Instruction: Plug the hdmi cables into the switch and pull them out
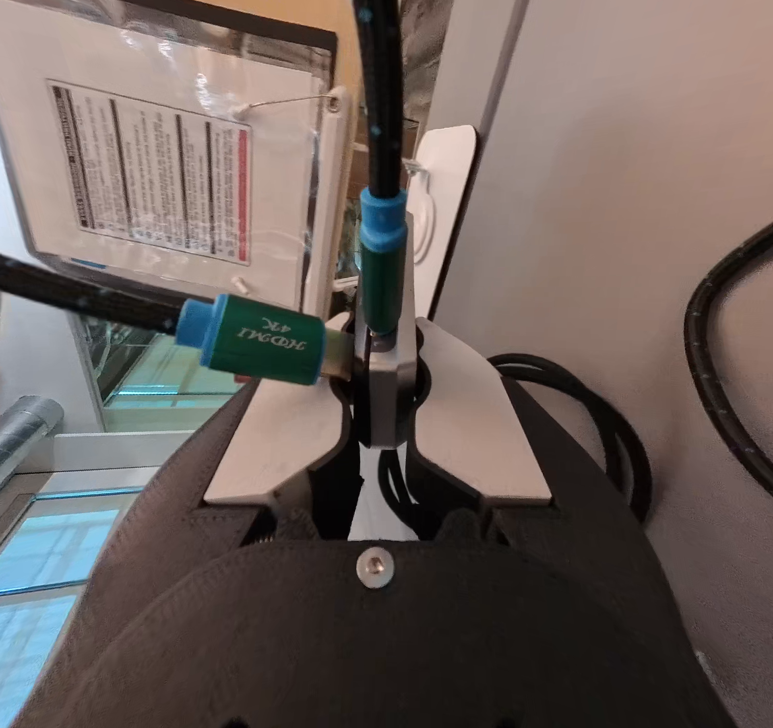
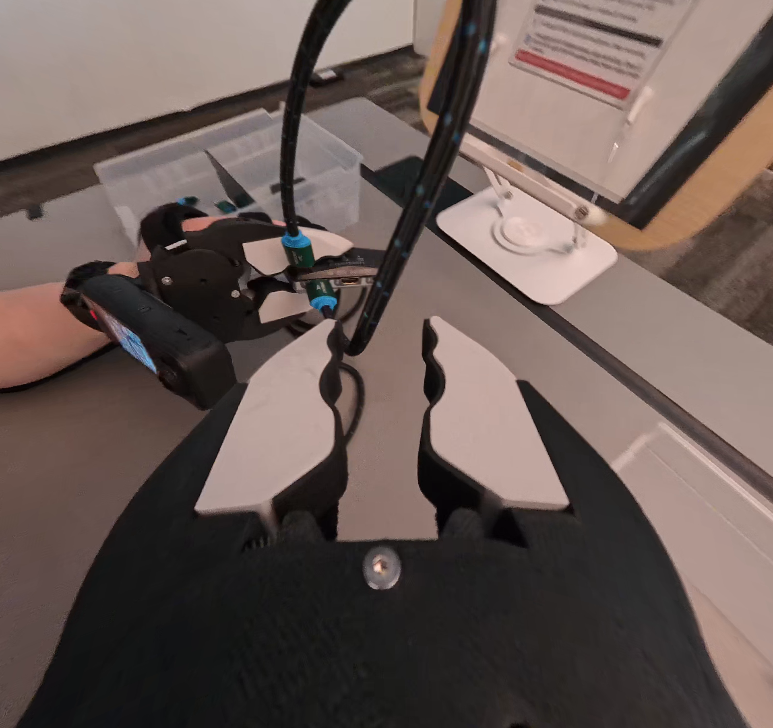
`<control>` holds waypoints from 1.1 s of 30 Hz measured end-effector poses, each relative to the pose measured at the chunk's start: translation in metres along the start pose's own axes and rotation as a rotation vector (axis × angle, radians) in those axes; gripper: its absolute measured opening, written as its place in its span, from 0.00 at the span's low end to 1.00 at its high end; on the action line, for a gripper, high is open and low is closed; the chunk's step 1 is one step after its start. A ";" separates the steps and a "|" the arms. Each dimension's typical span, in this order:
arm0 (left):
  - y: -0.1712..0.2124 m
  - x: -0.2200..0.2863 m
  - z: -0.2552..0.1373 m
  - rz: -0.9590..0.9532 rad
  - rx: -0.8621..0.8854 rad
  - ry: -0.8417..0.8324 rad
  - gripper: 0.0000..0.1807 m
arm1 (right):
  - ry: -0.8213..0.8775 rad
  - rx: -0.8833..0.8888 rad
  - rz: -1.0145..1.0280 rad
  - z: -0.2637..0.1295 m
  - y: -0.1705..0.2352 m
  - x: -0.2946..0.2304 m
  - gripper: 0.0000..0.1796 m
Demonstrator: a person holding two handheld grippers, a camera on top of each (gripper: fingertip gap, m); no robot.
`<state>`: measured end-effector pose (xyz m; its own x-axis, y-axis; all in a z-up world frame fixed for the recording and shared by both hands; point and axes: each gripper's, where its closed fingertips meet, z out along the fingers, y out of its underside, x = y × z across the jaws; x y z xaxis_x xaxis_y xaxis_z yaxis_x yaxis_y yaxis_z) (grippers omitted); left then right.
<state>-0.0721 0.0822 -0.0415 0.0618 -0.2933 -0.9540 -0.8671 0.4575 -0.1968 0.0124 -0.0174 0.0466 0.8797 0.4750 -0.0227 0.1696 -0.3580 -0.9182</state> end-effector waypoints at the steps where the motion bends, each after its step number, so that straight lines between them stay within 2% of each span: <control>1: 0.003 0.007 0.006 0.010 -0.011 0.012 0.12 | 0.019 -0.019 -0.002 0.001 0.004 0.004 0.20; 6: 0.021 0.038 0.030 0.061 -0.083 0.073 0.13 | 0.086 -0.093 -0.027 0.008 0.018 0.014 0.20; 13: 0.033 0.057 0.042 0.104 -0.141 0.119 0.12 | 0.095 -0.164 0.012 0.022 0.035 0.020 0.19; 26: 0.039 0.079 0.049 0.203 -0.176 0.153 0.13 | 0.100 -0.278 0.064 0.039 0.065 0.026 0.18; 33: 0.038 0.079 0.049 0.187 -0.164 0.170 0.13 | 0.077 -0.317 0.054 0.039 0.072 0.021 0.18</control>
<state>-0.0760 0.1170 -0.1357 -0.1783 -0.3592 -0.9161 -0.9249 0.3788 0.0315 0.0255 -0.0018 -0.0350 0.9202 0.3904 -0.0272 0.2408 -0.6196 -0.7470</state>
